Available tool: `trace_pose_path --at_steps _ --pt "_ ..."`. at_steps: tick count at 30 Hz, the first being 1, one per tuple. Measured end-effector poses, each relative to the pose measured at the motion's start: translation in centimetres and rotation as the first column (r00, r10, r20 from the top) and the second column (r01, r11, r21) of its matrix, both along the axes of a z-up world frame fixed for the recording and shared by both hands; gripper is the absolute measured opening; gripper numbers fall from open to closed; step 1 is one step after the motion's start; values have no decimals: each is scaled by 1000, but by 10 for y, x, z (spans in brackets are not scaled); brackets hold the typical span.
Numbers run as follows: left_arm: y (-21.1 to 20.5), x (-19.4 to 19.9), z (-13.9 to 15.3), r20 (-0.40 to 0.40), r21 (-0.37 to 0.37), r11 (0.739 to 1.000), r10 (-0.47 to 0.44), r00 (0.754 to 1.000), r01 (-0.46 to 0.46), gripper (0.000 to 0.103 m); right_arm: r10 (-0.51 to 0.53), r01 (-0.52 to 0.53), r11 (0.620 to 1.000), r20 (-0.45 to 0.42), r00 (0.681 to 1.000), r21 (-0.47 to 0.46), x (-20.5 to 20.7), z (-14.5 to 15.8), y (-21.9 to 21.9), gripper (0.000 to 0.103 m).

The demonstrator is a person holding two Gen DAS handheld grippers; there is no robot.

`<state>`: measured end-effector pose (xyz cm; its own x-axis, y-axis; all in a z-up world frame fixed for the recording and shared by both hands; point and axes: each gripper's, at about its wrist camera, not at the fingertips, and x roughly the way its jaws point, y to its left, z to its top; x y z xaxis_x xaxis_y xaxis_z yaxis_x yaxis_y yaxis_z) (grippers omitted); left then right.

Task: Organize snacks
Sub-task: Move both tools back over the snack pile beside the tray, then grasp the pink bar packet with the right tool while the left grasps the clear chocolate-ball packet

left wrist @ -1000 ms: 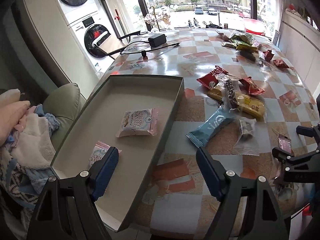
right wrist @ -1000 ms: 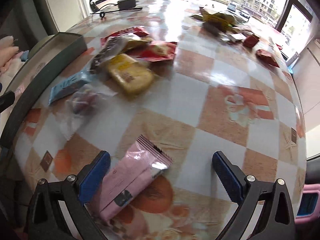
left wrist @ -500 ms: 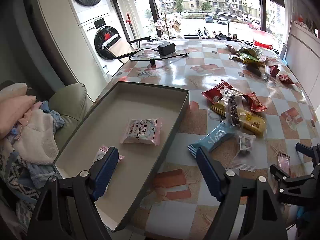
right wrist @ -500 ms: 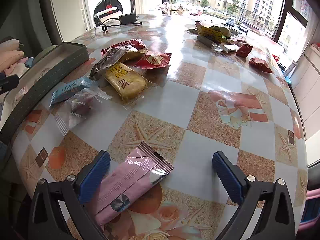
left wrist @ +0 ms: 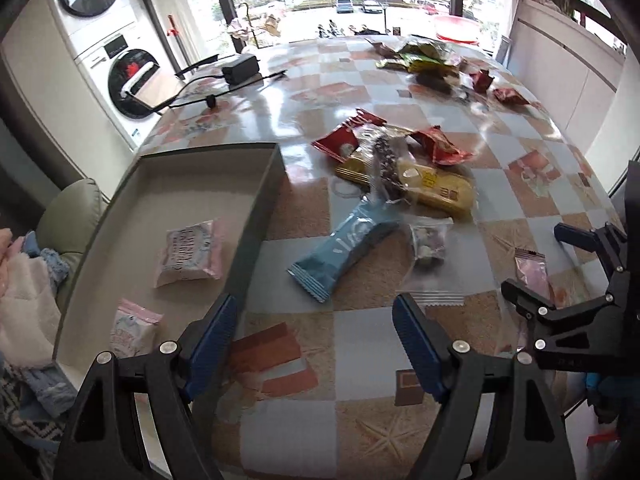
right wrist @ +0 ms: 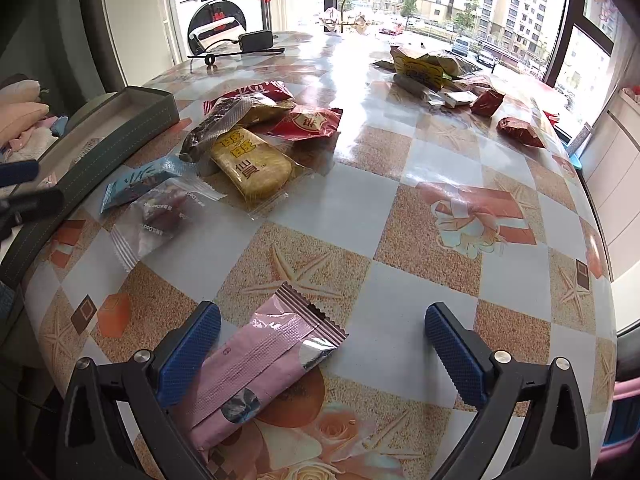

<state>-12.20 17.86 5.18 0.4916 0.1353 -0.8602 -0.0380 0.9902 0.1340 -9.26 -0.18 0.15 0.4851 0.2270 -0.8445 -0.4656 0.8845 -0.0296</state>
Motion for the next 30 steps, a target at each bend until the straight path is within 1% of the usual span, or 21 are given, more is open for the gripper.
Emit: trace_pose_path --at_steps 2,4,6,8,11,13,14,16,18,20,21,22,24,26,27,28,29,30 --pt "-6 10 -5 -20 -18 1000 5 1000 -6 83 0 0 1000 6 1000 3 -1 1 1 103" --pt "-13 22 -8 -42 -75 997 -6 999 2 83 -1 1 1000 6 1000 3 -2 1 1 103" --pt "-24 31 -11 -65 -107 994 -31 997 23 83 -1 1 1000 6 1000 3 -2 1 1 103" --pt "-37 38 -15 -83 -97 994 -62 995 54 83 0 0 1000 7 1000 4 -2 1 1 103" --pt "-49 45 -23 -114 -65 995 -77 991 70 83 -1 0 1000 7 1000 4 -1 1 1 103" --pt "-54 50 -28 -132 -71 995 -79 988 70 82 -1 0 1000 6 1000 4 -1 1 1 103" --pt "-56 52 -31 -141 -73 995 -75 987 66 81 0 0 1000 4 1000 4 -1 1 1 103" --pt "-59 55 -36 -160 -66 996 -75 984 65 75 -3 2 1000 -14 1000 -9 -2 2 2 103" --pt "-60 56 -39 -152 -72 995 -76 985 66 74 -13 11 1000 -51 999 -27 -2 3 1 103" --pt "-62 58 -38 -149 -85 994 -81 986 69 65 -24 21 999 -78 997 -44 -4 4 1 103" --pt "-63 58 -37 -148 -105 992 -89 985 74 52 -28 24 998 -84 996 -50 -5 4 1 103" --pt "-65 59 -37 -150 -123 989 -96 984 78 42 -31 27 998 -86 996 -51 -6 4 0 103" --pt "-69 59 -35 -149 -130 987 -109 983 90 31 -35 30 998 -91 995 -53 -8 3 0 102" --pt "-71 57 -35 -142 -124 987 -116 983 98 31 -31 26 998 -95 995 -54 -9 4 -1 97" --pt "-70 56 -35 -140 -132 986 -115 983 97 31 -22 17 998 -93 995 -55 -11 6 -1 87" --pt "-68 55 -34 -139 -143 985 -114 984 94 30 -13 8 999 -91 996 -54 -13 8 -1 73" --pt "-67 54 -34 -136 -154 984 -112 984 91 30 -4 -1 999 -91 996 -53 -15 11 0 65" --pt "-65 52 -33 -134 -167 982 -108 985 85 30 5 -10 998 -93 996 -55 -16 13 1 50"
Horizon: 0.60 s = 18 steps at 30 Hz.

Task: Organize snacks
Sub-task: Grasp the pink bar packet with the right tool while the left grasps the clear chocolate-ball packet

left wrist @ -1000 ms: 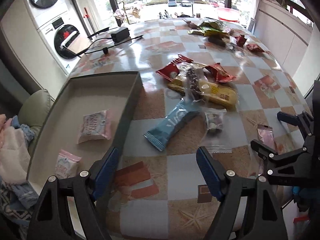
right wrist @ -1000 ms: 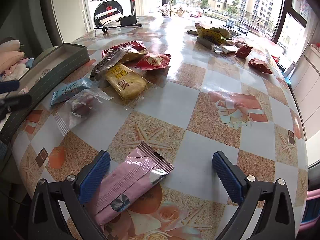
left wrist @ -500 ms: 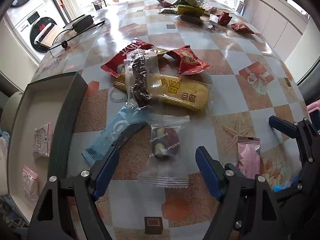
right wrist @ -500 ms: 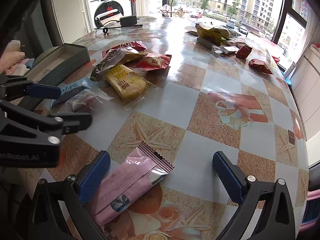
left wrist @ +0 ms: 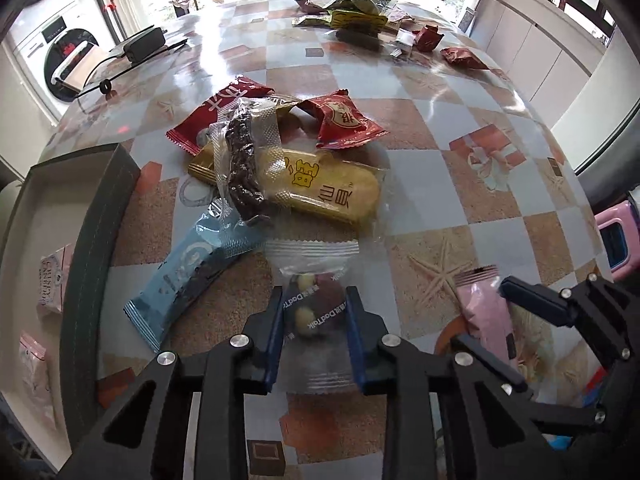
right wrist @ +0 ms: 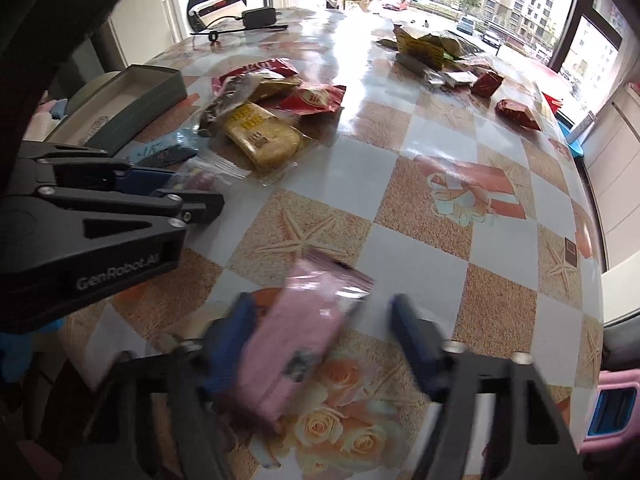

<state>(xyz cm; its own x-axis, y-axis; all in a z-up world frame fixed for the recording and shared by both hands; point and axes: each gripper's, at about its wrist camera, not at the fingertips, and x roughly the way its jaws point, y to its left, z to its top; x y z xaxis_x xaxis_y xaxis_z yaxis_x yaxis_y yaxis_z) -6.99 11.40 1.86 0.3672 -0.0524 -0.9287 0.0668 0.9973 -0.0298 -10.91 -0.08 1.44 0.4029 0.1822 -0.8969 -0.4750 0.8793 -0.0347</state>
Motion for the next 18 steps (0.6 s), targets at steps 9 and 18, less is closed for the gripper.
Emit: trace_pose_path --at_steps 9,18 --pt "18 -35 18 69 -40 999 29 997 -26 30 -39 52 988 -89 995 143 0 6 -22 30" --pt "53 -58 62 191 -60 996 76 979 -66 30 -46 76 968 -128 991 240 5 26 -17 30"
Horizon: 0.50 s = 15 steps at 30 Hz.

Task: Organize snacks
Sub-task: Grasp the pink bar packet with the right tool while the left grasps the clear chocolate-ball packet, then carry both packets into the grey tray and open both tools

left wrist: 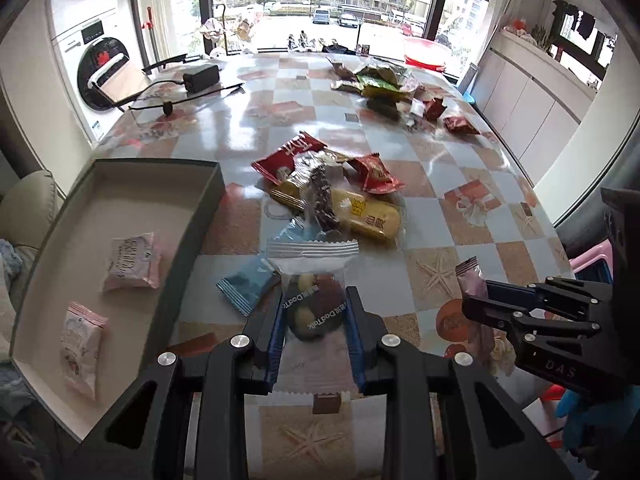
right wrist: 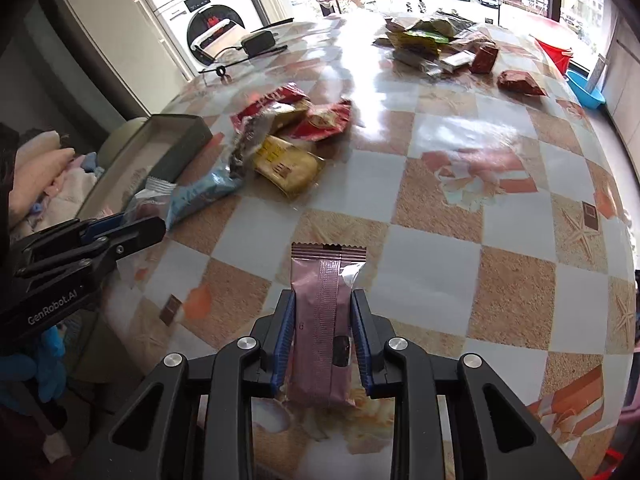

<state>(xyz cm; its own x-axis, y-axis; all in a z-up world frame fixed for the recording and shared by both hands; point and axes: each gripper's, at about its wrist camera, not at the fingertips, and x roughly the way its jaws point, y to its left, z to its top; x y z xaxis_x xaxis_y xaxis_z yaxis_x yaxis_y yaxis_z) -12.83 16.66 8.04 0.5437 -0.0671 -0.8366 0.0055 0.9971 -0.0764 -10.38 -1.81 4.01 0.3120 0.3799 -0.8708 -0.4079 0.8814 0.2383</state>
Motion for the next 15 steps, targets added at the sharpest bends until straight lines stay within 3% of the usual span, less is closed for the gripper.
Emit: trace_pose_path --at_steps 7,15 --pt "60 -11 22 64 -31 993 116 991 -114 30 64 -64 997 -1 998 52 5 19 45 30" --pt "142 -20 28 89 -59 964 262 961 -258 30 216 -219 973 53 975 66 8 46 137 30"
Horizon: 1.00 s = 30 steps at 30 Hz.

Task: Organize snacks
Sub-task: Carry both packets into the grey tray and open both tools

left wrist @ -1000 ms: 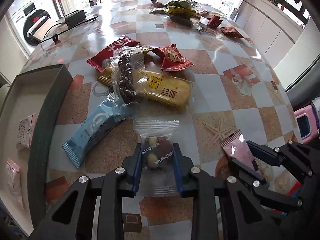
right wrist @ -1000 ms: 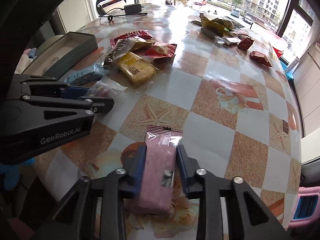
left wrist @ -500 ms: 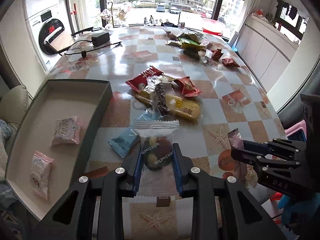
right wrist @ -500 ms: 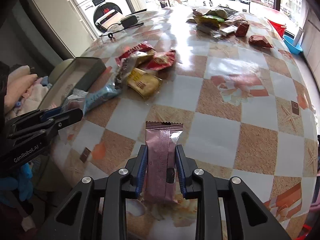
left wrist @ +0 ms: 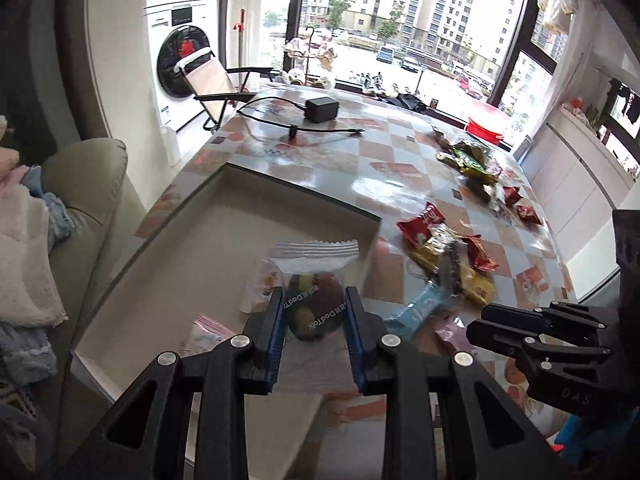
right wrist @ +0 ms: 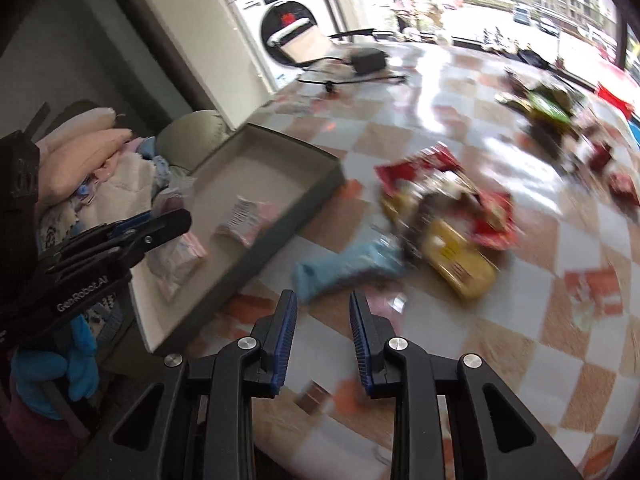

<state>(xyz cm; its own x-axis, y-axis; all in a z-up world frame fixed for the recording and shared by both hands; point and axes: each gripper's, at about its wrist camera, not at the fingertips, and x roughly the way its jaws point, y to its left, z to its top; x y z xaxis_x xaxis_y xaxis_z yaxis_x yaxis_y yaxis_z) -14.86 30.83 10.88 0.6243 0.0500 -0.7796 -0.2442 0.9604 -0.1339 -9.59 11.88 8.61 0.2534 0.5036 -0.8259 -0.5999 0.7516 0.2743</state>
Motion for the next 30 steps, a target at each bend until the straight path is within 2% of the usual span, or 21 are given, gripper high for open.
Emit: trace_pose_path --at_steps 3,5,6,7,9,11,12,13,15,16,17,20,25,30 --pt "22 -6 -6 -16 -11 999 38 999 -38 30 44 -43 998 18 999 -41 4 2 31 30" --pt "26 -11 -12 -20 -4 999 45 999 -45 30 53 -55 994 -16 998 -97 9 -9 41 33" --pt "28 -13 -15 -21 0 999 46 999 -46 30 39 -42 990 -22 999 -132 10 -16 40 56" --pt "30 -14 -18 -24 1 999 47 999 -47 31 19 -23 986 -23 1000 -168 11 -23 36 85" --pt "31 -14 -23 -29 -5 999 48 998 -48 31 -16 13 977 -14 1000 -212 11 -37 20 88" --pt "30 -12 -28 -32 -16 999 44 999 -45 31 -46 37 966 -31 998 -258 10 -50 3 87" --pt "29 -11 -30 -32 -22 999 41 999 -41 31 -60 46 962 -44 997 -270 10 -56 -3 76" --pt "27 -9 -30 -32 -27 999 35 999 -36 31 -74 53 957 -62 995 -284 9 -63 -7 60" --pt "23 -9 -31 -29 -32 999 25 999 -26 31 -89 57 950 -92 992 -308 9 -75 -11 45" --pt "21 -9 -30 -29 -32 999 21 999 -22 31 -81 59 949 -58 995 -309 7 -73 -10 31" --pt "21 -10 -30 -28 -30 999 18 999 -19 31 -64 45 941 -45 997 -334 4 -74 -7 27" --pt "23 -11 -24 -18 -29 999 17 1000 -17 31 -45 31 950 -38 998 -309 0 -69 -4 25" --pt "33 -11 -6 3 7 1000 19 1000 -19 31 -8 3 987 -29 1000 -158 1 -28 12 25" --pt "42 -11 7 17 102 994 44 999 -46 31 43 -44 998 -17 999 -53 6 5 52 25"
